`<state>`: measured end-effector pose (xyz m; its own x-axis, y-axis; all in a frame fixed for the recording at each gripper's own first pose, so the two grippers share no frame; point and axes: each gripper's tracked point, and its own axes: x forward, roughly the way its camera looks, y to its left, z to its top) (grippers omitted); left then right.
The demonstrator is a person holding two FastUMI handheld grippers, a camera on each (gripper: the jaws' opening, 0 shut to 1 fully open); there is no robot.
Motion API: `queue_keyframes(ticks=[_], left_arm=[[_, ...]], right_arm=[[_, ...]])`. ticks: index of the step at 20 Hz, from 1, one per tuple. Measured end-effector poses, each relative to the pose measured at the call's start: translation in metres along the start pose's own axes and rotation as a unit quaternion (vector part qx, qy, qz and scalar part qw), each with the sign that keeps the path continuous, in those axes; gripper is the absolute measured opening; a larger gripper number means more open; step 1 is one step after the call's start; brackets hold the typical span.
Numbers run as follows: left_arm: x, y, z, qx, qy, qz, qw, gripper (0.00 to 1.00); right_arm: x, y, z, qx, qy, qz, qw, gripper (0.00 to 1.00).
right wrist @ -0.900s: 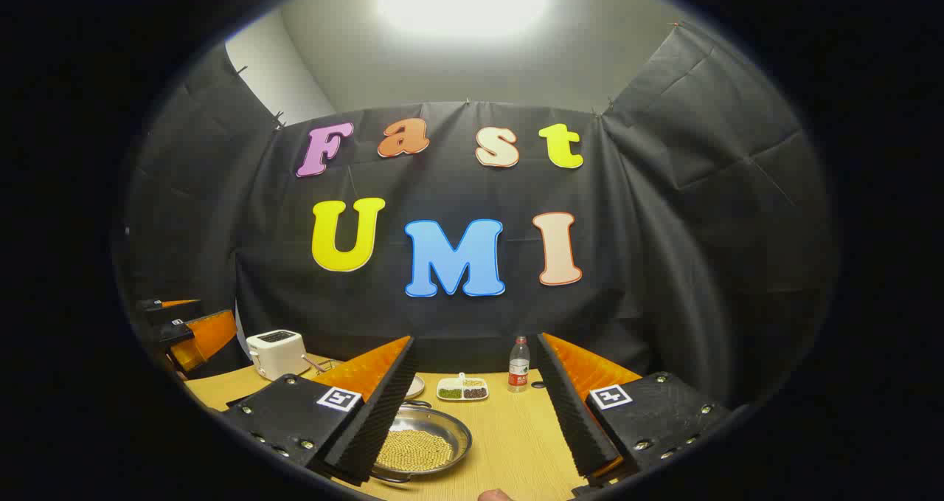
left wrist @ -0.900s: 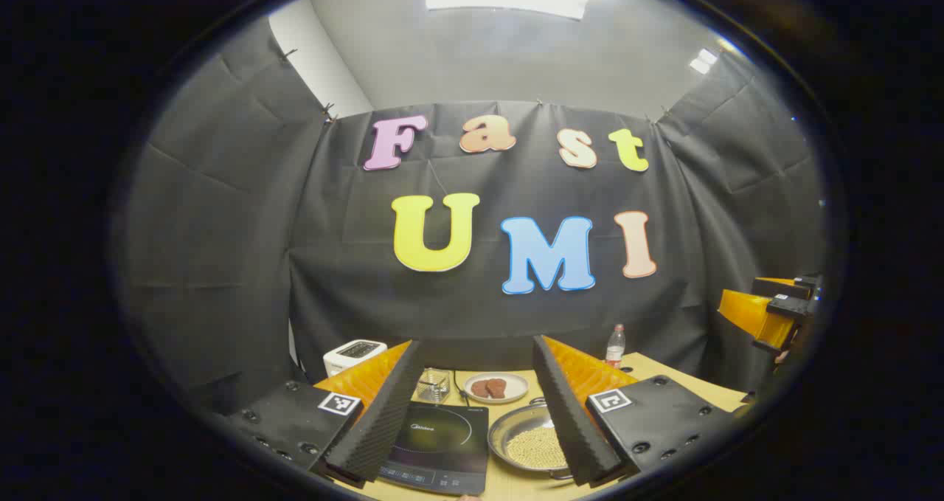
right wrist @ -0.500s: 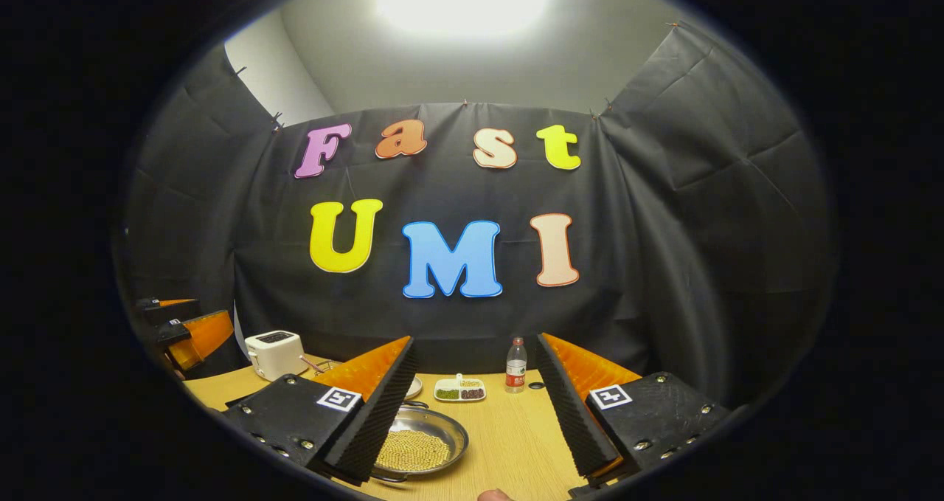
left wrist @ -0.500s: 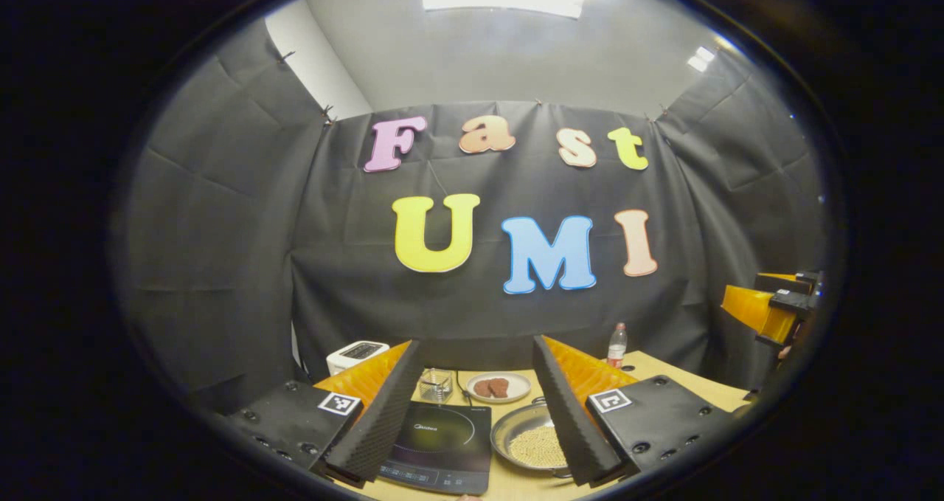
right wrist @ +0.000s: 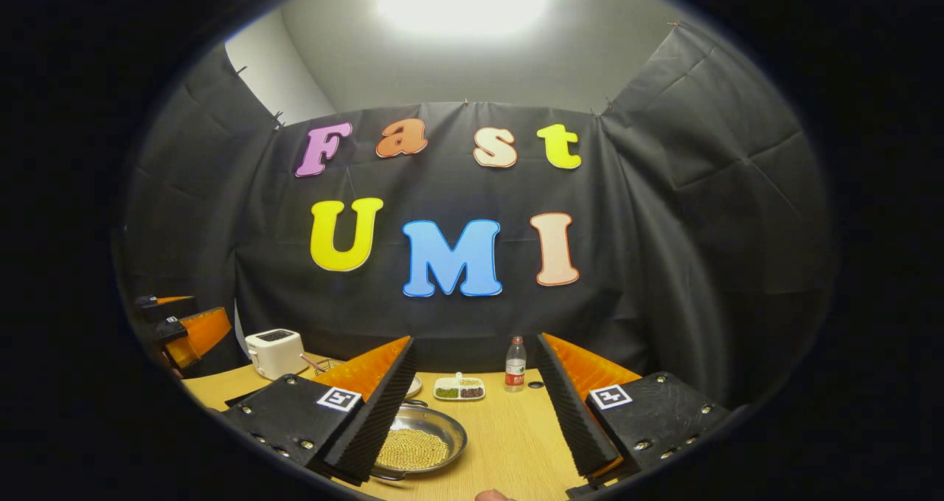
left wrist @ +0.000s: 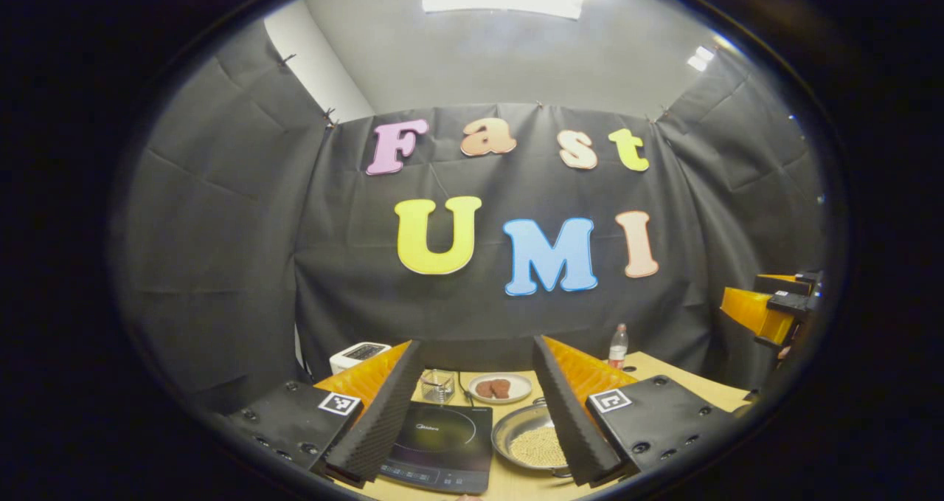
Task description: First push the handle of the pot to place it horizontally, then grasp the pot with both hands and set it on the induction cooktop.
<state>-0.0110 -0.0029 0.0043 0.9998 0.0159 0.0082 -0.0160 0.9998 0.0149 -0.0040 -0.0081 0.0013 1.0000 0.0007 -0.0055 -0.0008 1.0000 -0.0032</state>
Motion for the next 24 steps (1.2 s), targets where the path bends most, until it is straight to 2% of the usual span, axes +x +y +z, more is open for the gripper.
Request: queue_keyframes(ticks=[8, 9, 13, 14, 15, 16, 18, 19, 20, 24], left_arm=[[-0.0024, 0.0014, 0.0010, -0.001, 0.002, 0.006, 1.000, 0.94], [-0.0027, 0.0017, -0.0003, -0.001, 0.002, 0.007, 1.000, 0.97], [-0.0047, 0.0024, -0.0001, 0.000, 0.002, 0.009, 1.000, 0.94], [-0.0051, 0.0023, 0.0003, 0.000, 0.003, 0.009, 1.000, 0.94], [-0.0048, 0.0023, 0.0000, 0.000, 0.003, 0.010, 1.000, 0.94], [-0.0047, 0.0024, 0.0010, 0.000, 0.002, 0.011, 1.000, 0.94], [-0.0061, 0.0041, 0.0018, 0.000, 0.002, 0.012, 1.000, 0.94], [-0.0058, 0.0042, 0.0022, 0.001, 0.002, 0.013, 1.000, 0.94], [-0.0056, 0.0043, 0.0019, 0.002, 0.002, 0.012, 1.000, 0.94], [-0.0058, 0.0049, 0.0010, 0.003, 0.003, 0.013, 1.000, 0.94]], right_arm=[[0.0044, -0.0044, -0.0040, -0.007, 0.011, 0.002, 1.000, 0.97], [0.0039, -0.0043, -0.0031, -0.008, 0.011, 0.003, 1.000, 0.96], [0.0038, -0.0019, -0.0030, -0.008, 0.011, 0.011, 1.000, 0.95], [0.0045, -0.0031, -0.0024, -0.009, 0.010, 0.008, 1.000, 0.88], [0.0040, -0.0042, -0.0016, -0.008, 0.008, 0.009, 1.000, 0.86], [0.0036, -0.0008, -0.0021, -0.007, 0.009, 0.011, 1.000, 0.76], [0.0042, -0.0044, -0.0016, -0.011, 0.007, 0.006, 1.000, 0.79], [0.0029, -0.0032, -0.0003, -0.009, 0.007, 0.008, 1.000, 0.59], [0.0031, -0.0017, -0.0016, -0.008, 0.009, 0.009, 1.000, 0.55], [0.0045, 0.0038, -0.0036, -0.007, 0.016, 0.019, 1.000, 0.55]])
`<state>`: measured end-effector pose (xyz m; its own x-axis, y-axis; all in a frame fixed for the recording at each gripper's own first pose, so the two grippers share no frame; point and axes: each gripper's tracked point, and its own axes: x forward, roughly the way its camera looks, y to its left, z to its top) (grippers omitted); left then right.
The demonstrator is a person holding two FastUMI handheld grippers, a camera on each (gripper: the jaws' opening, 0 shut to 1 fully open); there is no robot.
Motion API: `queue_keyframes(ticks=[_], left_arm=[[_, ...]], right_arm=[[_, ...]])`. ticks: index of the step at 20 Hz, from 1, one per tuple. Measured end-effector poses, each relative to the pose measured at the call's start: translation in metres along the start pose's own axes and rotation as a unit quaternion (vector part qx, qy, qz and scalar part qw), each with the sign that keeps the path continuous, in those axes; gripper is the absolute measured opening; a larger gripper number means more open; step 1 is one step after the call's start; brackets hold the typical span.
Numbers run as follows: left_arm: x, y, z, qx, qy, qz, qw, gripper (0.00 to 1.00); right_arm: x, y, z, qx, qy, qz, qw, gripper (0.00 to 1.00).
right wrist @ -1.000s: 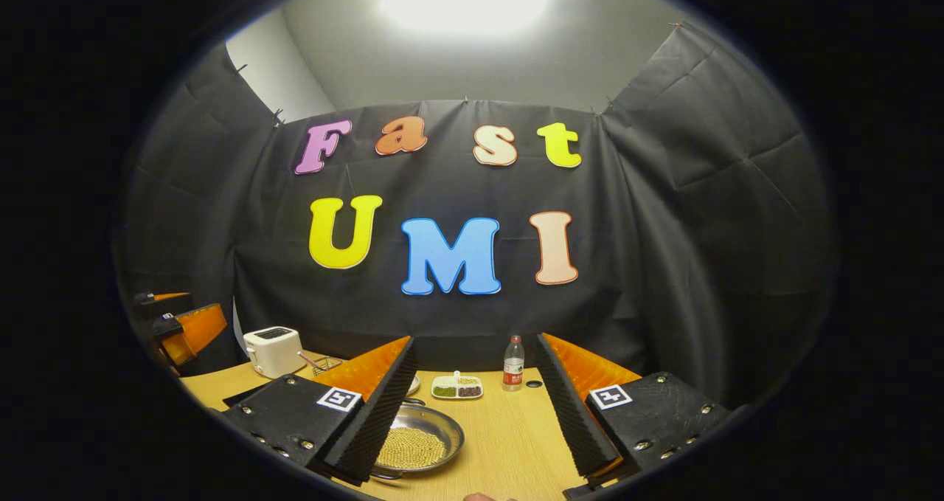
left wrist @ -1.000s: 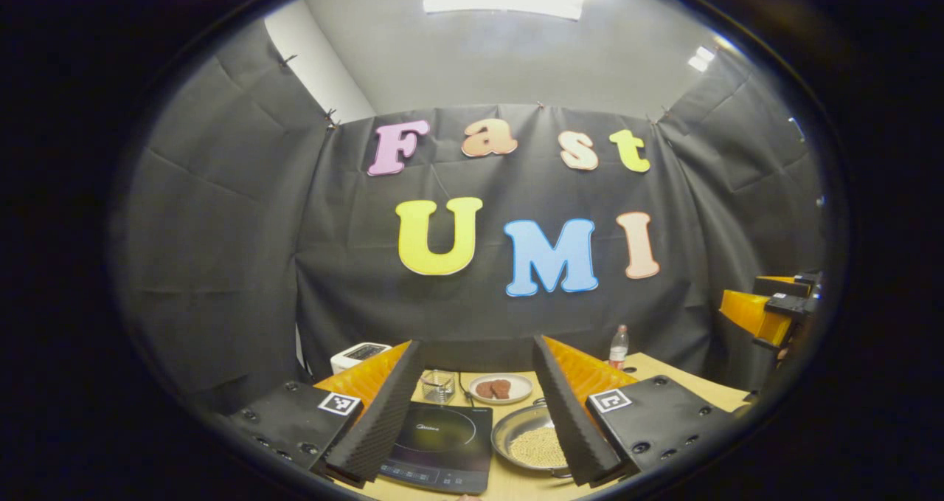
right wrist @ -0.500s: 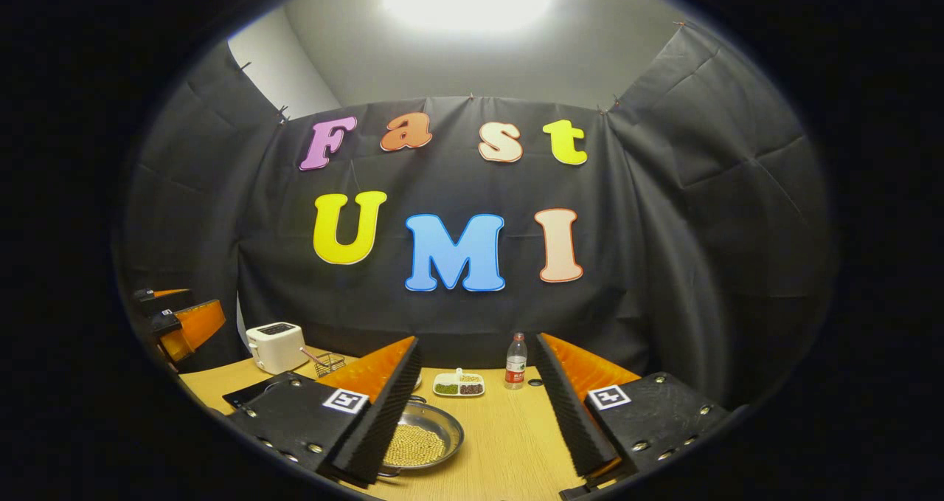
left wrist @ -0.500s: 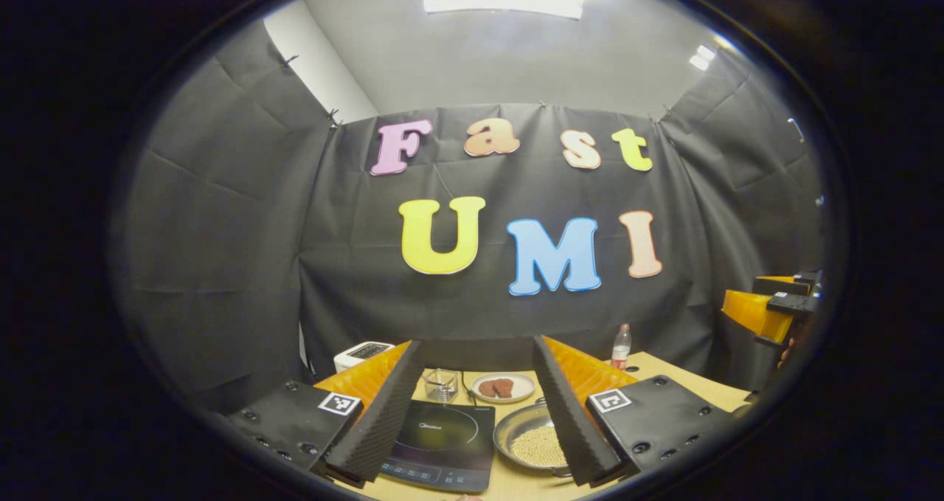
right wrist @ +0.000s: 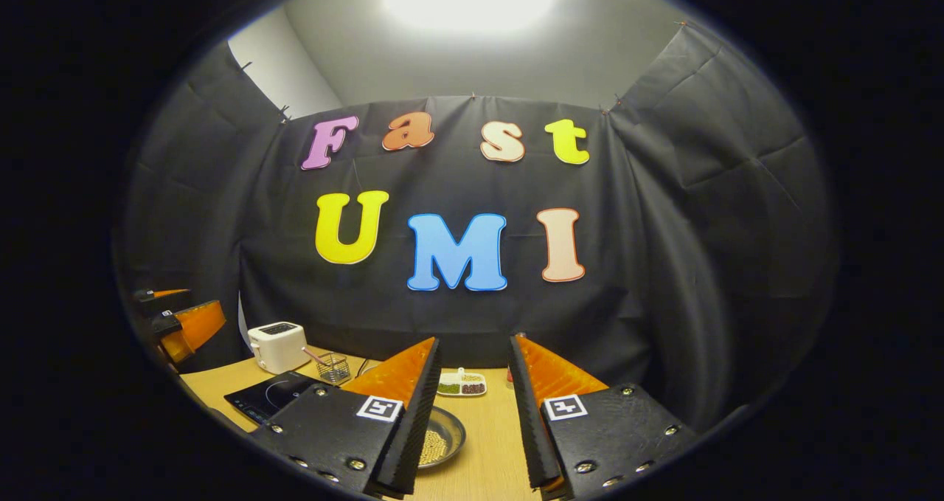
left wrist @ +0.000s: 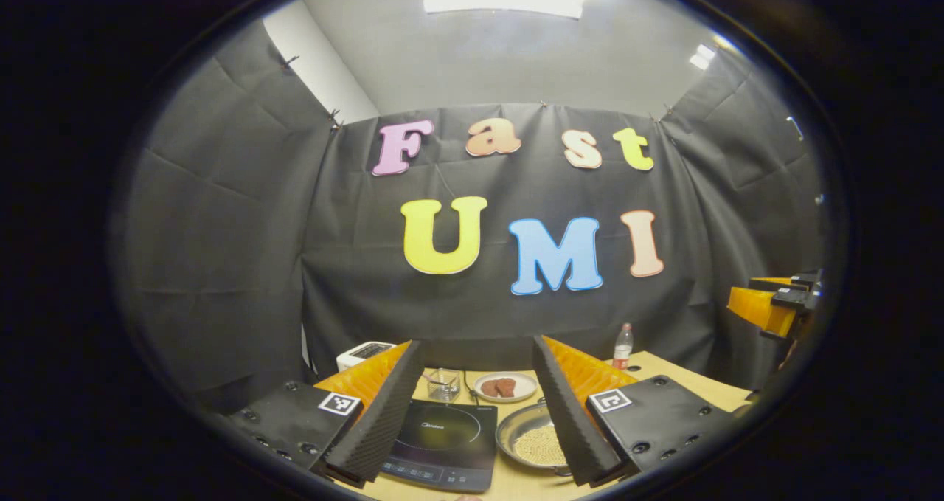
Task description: First push the handle of the pot to place it horizontally, then grasp the pot with both hands and set it on the induction cooktop.
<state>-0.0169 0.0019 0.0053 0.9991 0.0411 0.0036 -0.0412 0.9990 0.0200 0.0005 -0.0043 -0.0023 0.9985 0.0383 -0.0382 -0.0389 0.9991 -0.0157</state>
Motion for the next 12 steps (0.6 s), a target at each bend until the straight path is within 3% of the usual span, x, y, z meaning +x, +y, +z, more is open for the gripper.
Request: queue_keyframes(ticks=[1, 3, 4, 8, 9, 10, 12], left_arm=[[0.000, 0.000, 0.000, 0.000, 0.000, 0.000, 1.000, 0.94], [0.001, 0.000, 0.001, 0.002, 0.000, 0.000, 1.000, 0.94], [0.002, 0.001, 0.000, 0.002, 0.000, 0.001, 1.000, 0.94], [0.005, 0.000, 0.002, 0.001, -0.001, 0.002, 1.000, 0.94], [0.005, -0.001, 0.003, 0.001, -0.002, 0.002, 1.000, 0.94], [0.005, -0.001, 0.003, 0.003, -0.003, 0.002, 1.000, 0.94], [0.007, -0.001, 0.003, 0.005, -0.003, 0.004, 1.000, 0.94]], right_arm=[[-0.002, 0.002, -0.002, 0.000, 0.003, 0.003, 1.000, 0.55], [-0.002, -0.005, 0.006, 0.001, -0.002, -0.006, 1.000, 0.24], [0.003, -0.002, -0.002, 0.003, 0.002, 0.000, 1.000, 0.17], [0.007, 0.005, -0.005, 0.003, 0.015, 0.016, 1.000, 0.17], [0.013, -0.002, -0.005, 0.001, 0.009, -0.006, 1.000, 0.17], [0.012, -0.010, 0.001, 0.007, 0.002, -0.013, 1.000, 0.02], [0.011, 0.000, -0.004, 0.013, 0.010, -0.002, 1.000, 0.06]])
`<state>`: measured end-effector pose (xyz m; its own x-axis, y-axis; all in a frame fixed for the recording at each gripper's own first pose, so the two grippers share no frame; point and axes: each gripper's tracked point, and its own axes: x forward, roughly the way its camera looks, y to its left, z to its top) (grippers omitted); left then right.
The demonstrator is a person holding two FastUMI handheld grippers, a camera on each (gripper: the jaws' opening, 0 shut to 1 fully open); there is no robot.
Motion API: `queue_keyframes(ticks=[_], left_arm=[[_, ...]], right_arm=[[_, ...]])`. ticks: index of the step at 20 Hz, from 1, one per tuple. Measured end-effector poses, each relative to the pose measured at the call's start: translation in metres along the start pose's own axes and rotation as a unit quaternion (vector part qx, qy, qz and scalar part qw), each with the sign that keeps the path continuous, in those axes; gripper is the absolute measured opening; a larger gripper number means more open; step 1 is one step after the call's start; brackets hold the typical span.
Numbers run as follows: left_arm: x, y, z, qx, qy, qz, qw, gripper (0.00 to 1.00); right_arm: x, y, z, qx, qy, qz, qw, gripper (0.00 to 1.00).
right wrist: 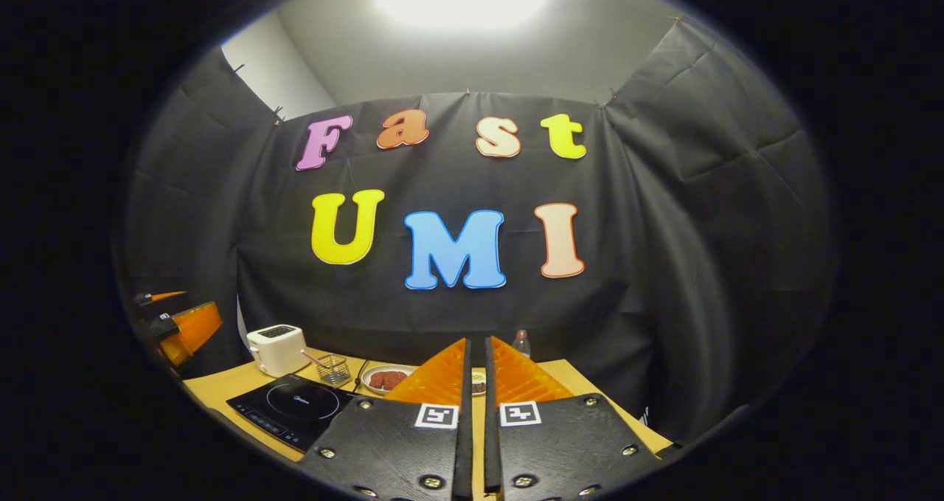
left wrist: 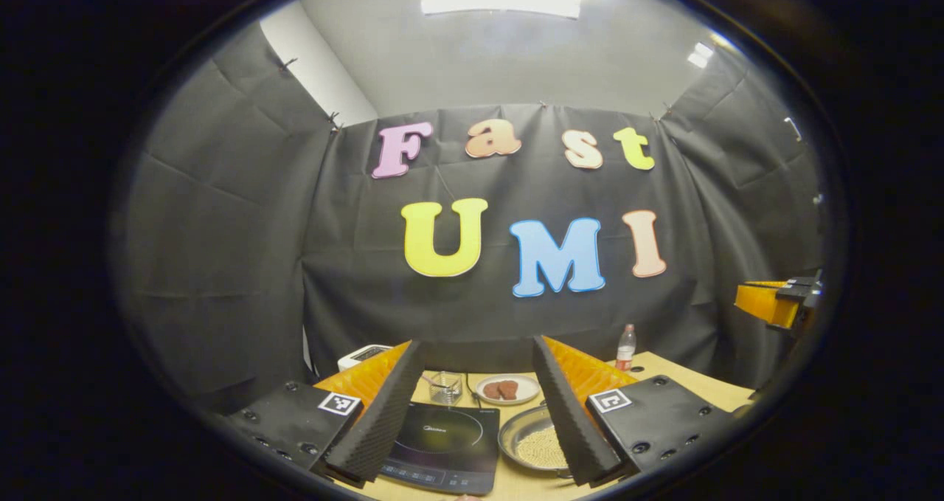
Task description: First push the handle of the pot to place it horizontally, then grasp the pot with both hands and set it on the induction cooktop.
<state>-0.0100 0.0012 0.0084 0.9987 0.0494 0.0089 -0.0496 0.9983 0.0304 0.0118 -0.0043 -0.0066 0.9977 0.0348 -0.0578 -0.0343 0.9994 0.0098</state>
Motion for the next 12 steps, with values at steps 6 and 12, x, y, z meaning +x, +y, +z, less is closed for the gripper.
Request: queue_keyframes(ticks=[6, 12], left_arm=[[-0.001, -0.005, 0.002, 0.005, 0.000, 0.011, 1.000, 0.99], [-0.007, -0.016, -0.001, 0.011, 0.004, 0.033, 0.999, 0.99]], right_arm=[[0.006, -0.005, 0.000, -0.011, -0.008, 0.010, 1.000, 0.00], [0.014, -0.008, -0.011, -0.007, 0.002, 0.038, 0.999, 0.00]])
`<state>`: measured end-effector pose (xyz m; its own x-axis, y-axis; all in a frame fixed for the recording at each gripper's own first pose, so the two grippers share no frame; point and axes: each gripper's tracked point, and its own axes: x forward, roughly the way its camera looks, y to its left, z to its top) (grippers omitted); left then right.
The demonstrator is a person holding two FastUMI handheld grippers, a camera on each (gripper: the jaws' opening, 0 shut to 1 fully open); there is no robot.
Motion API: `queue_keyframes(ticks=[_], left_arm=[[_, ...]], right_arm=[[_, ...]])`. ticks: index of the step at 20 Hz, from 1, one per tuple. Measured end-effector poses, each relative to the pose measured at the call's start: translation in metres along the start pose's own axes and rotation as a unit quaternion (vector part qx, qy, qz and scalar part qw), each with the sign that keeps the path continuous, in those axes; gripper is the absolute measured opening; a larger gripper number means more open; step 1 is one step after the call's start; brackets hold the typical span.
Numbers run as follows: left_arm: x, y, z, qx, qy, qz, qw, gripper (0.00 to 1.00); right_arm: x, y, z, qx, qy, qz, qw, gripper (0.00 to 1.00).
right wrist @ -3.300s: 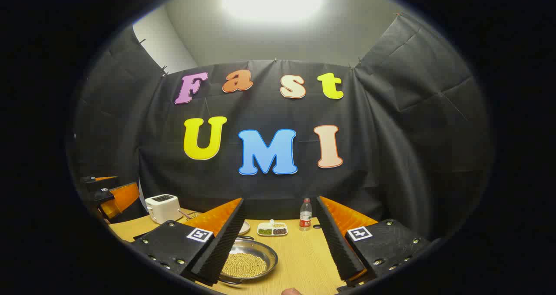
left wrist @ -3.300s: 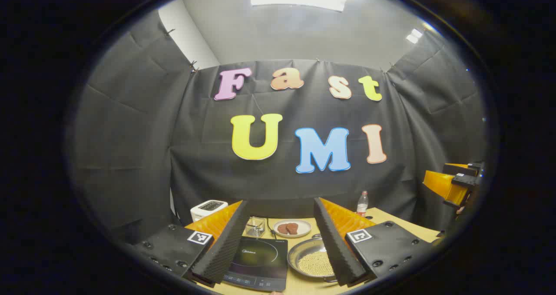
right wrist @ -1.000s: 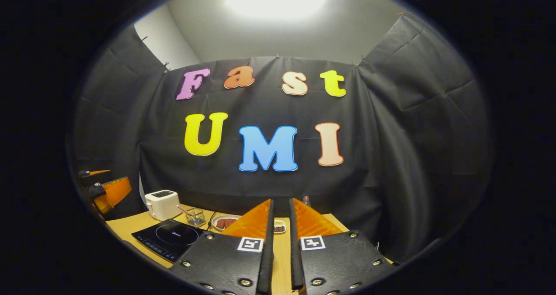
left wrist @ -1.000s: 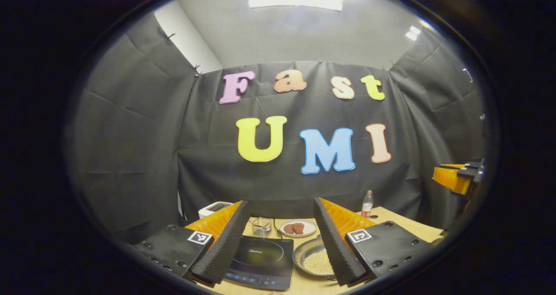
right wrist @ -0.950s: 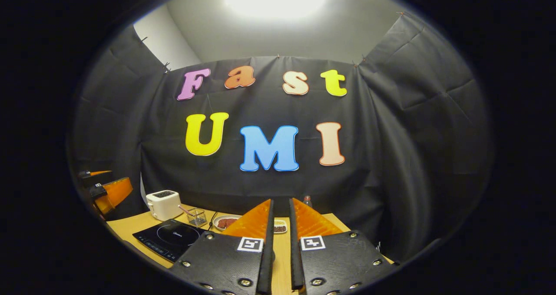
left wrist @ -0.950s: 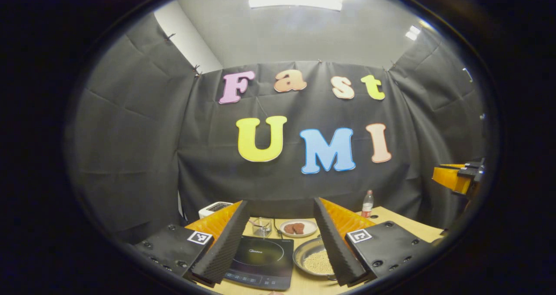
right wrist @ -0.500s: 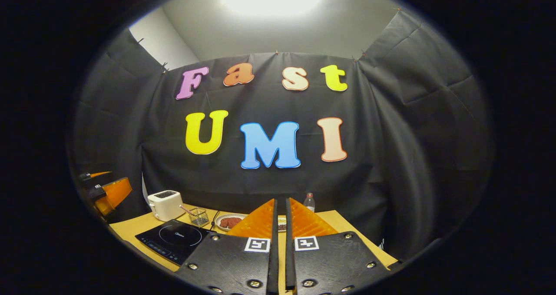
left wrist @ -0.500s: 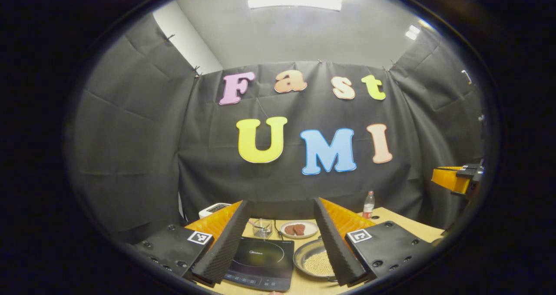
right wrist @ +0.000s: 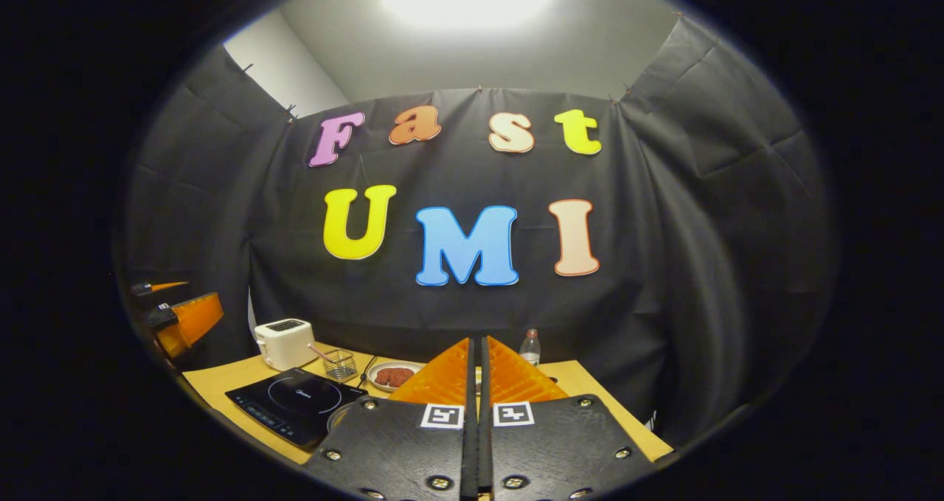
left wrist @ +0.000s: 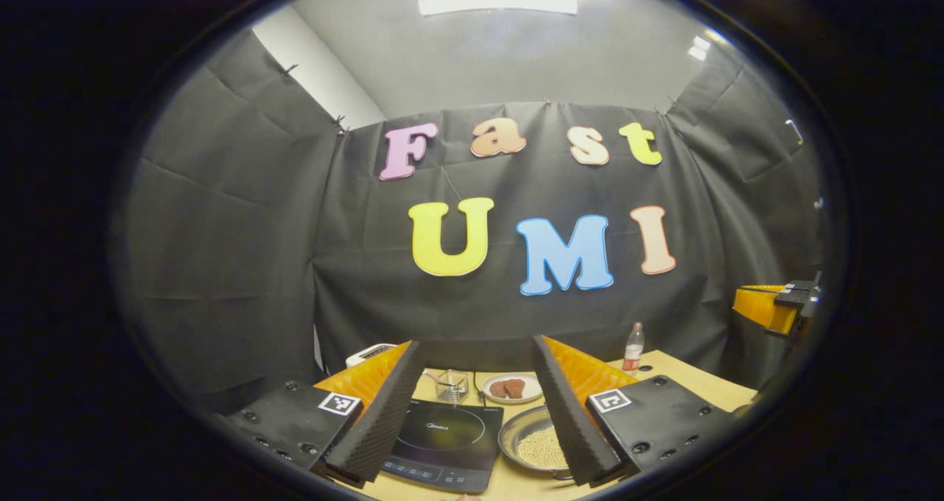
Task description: First push the handle of the pot to place it horizontally, then grasp the pot with both hands and set it on the induction cooktop.
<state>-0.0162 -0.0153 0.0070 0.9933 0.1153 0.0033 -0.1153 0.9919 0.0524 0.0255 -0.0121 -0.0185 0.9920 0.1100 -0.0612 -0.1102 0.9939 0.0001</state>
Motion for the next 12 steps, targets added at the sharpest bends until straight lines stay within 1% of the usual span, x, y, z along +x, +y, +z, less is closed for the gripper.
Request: queue_keyframes(ticks=[4, 6, 7, 9, 10, 12], left_arm=[[-0.007, 0.005, 0.002, 0.017, -0.001, 0.024, 1.000, 0.99], [-0.012, 0.009, 0.005, 0.017, -0.003, 0.035, 0.999, 0.95], [-0.014, 0.013, 0.004, 0.017, -0.002, 0.040, 0.999, 0.98], [-0.015, 0.021, 0.004, 0.020, -0.001, 0.051, 0.998, 0.97], [-0.014, 0.025, 0.004, 0.018, -0.001, 0.055, 0.998, 1.00], [-0.010, 0.033, 0.003, 0.014, -0.001, 0.059, 0.998, 0.94]], right_arm=[[0.006, 0.008, -0.009, 0.004, 0.007, 0.032, 0.999, 0.00], [0.009, 0.019, -0.014, 0.010, 0.014, 0.050, 0.999, 0.00], [0.011, 0.026, -0.016, 0.014, 0.017, 0.060, 0.998, 0.00], [0.016, 0.040, -0.020, 0.014, 0.021, 0.079, 0.997, 0.00], [0.018, 0.048, -0.022, 0.013, 0.023, 0.089, 0.996, 0.00], [0.023, 0.062, -0.027, 0.017, 0.031, 0.104, 0.994, 0.00]])
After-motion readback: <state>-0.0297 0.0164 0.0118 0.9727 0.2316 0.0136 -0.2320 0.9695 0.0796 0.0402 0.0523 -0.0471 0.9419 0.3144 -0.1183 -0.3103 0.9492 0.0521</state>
